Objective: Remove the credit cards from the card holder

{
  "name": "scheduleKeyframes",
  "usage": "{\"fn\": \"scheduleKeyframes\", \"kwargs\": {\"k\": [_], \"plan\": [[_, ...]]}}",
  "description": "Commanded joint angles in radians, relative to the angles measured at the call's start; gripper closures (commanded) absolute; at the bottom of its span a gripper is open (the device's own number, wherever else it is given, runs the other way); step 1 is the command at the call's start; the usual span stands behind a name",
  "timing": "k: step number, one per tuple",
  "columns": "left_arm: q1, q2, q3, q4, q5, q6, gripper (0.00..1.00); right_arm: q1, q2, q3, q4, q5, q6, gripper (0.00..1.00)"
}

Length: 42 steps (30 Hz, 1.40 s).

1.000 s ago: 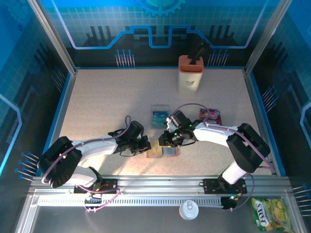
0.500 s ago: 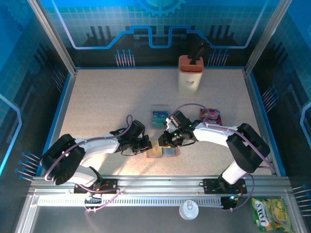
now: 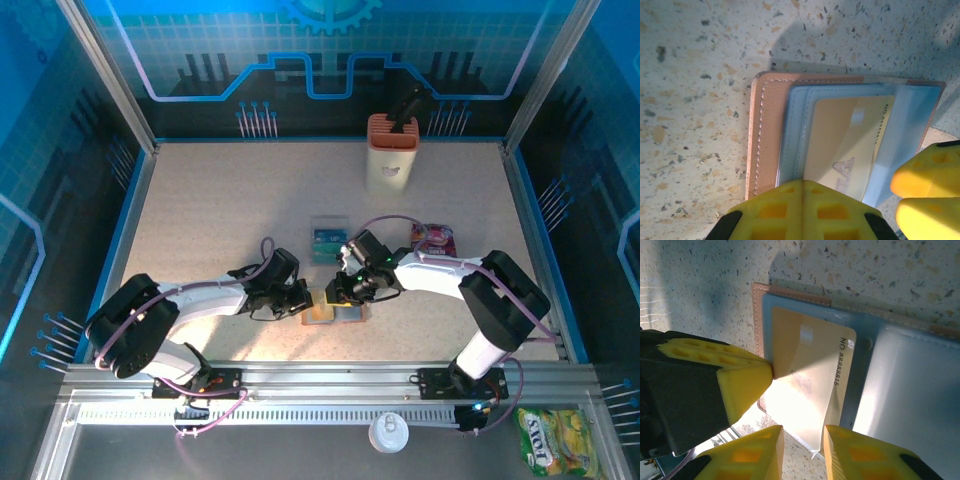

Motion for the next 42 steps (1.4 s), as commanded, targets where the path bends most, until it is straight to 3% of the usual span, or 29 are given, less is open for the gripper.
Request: {"fn": "scheduleKeyframes", "kwargs": {"k": [1, 24, 42], "plan": [[-0.005, 0.016, 0.002, -0.023, -0.006, -0.007, 0.99, 0.016, 0.024, 0.003, 0.022, -0.024, 0.005, 0.71], [-0.003, 0.01, 0.002, -0.037, -0.013, -0.005, 1.0, 0.02, 0.08, 0.019, 0.055, -0.06, 0.008, 0.74], [-0.001, 0.002, 0.001, -0.049, -0.02, -0.004, 0.99, 0.021, 0.049, 0.032, -0.082, 0.045, -0.042, 0.72]]}}
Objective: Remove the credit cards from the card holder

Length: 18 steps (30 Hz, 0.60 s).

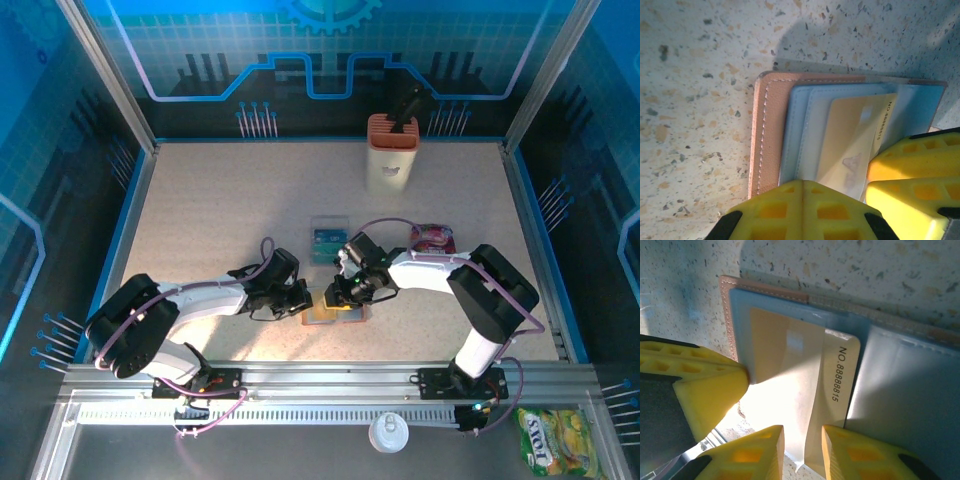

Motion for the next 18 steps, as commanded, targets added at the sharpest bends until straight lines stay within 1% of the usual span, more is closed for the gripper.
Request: {"fn": "scheduleKeyframes", "kwargs": {"k": [1, 18], "plan": [[-0.002, 0.001, 0.0, -0.045, -0.02, -0.004, 1.0, 0.014, -0.019, 0.018, -0.066, 0.043, -0.019, 0.72], [0.0, -0.021, 0.014, -0.062, -0.024, -0.001, 0.98, 0.015, -0.035, 0.024, -0.072, 0.037, -0.027, 0.72]]}}
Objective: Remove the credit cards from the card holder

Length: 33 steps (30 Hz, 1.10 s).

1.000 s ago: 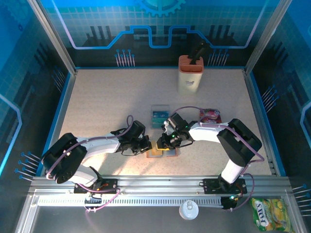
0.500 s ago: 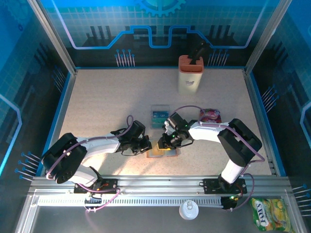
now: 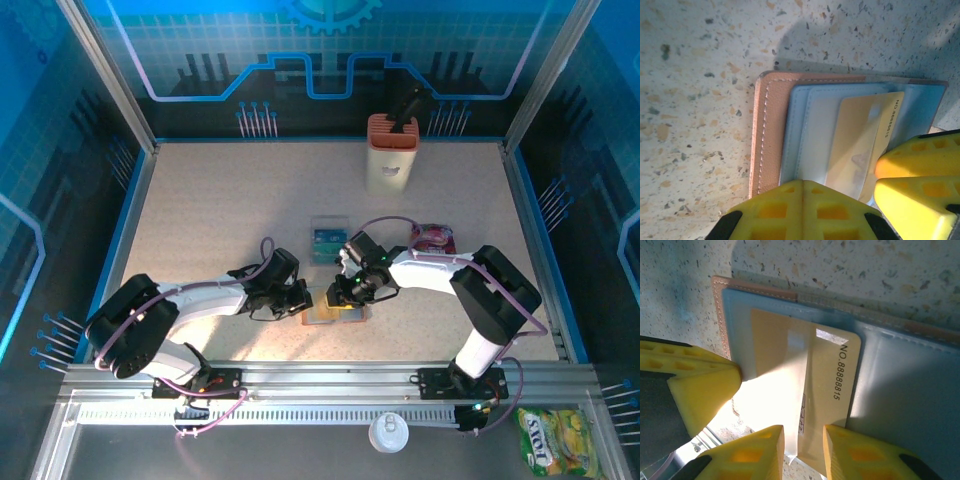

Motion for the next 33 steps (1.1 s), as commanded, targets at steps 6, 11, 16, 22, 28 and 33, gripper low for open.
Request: {"fn": "scheduleKeyframes", "kwargs": {"k": [6, 11, 16, 22, 28, 33], "plan": [[0.0, -0.034, 0.025, -0.067, -0.022, 0.001, 0.98, 0.013, -0.027, 0.016, -0.022, -0.005, -0.017, 0.71], [-0.001, -0.042, 0.04, -0.075, -0.012, 0.007, 0.98, 0.013, -0.052, 0.015, -0.025, -0.002, -0.017, 0.71], [-0.003, -0.034, 0.056, -0.068, 0.002, 0.008, 0.98, 0.01, -0.068, 0.016, -0.032, 0.007, -0.019, 0.71], [-0.014, 0.0, 0.091, -0.077, 0.001, 0.024, 0.98, 0.007, -0.075, 0.008, -0.032, 0.014, -0.017, 0.71], [-0.024, 0.045, 0.095, -0.042, 0.013, 0.02, 0.98, 0.0, -0.09, 0.005, -0.047, 0.023, -0.02, 0.71], [-0.027, 0.07, 0.103, -0.038, 0.016, 0.025, 0.99, -0.009, -0.1, -0.003, -0.052, 0.025, -0.022, 0.71]]}}
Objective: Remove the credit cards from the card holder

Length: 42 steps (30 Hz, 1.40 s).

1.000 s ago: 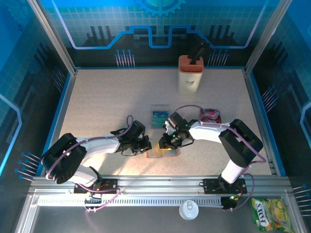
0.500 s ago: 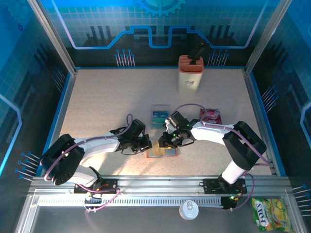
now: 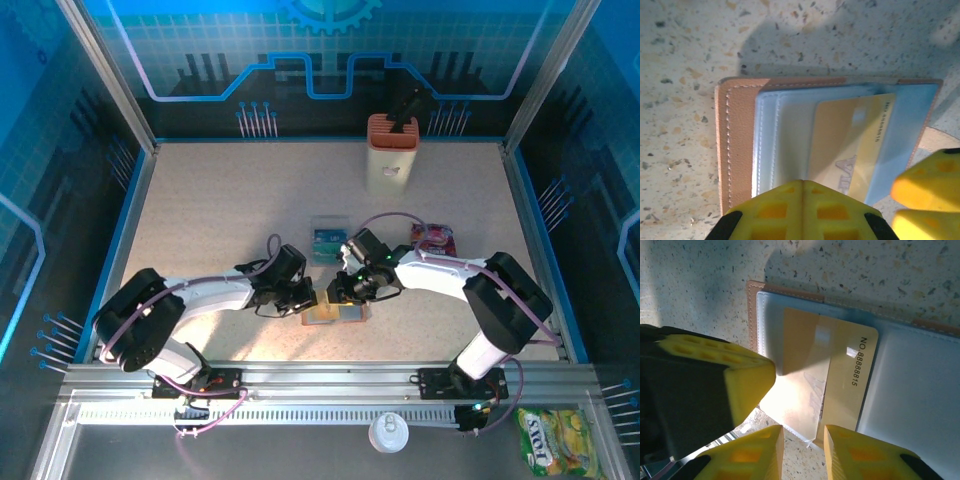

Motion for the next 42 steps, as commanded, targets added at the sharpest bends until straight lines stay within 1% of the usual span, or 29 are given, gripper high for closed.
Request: {"fn": "scheduleKeyframes", "kwargs": {"k": [1, 9, 15, 29, 37, 42], "plan": [[-0.006, 0.015, 0.028, 0.007, 0.014, 0.022, 0.99, -0.008, -0.026, -0.004, -0.028, 0.016, -0.015, 0.71], [-0.007, 0.023, 0.022, -0.018, 0.002, 0.026, 0.99, -0.01, -0.013, -0.001, -0.03, 0.016, -0.019, 0.71], [-0.007, 0.023, 0.022, -0.025, 0.0, 0.028, 0.99, -0.016, 0.003, 0.0, -0.042, 0.04, -0.024, 0.71], [-0.008, 0.018, 0.017, -0.028, -0.001, 0.025, 1.0, -0.02, 0.046, -0.011, -0.014, 0.033, -0.025, 0.71], [-0.007, 0.01, 0.008, -0.029, -0.005, 0.019, 1.0, -0.02, 0.051, -0.022, -0.019, 0.063, -0.03, 0.71], [-0.007, 0.009, 0.009, -0.03, -0.006, 0.019, 0.99, -0.02, 0.059, -0.03, 0.007, 0.037, -0.023, 0.71]]}}
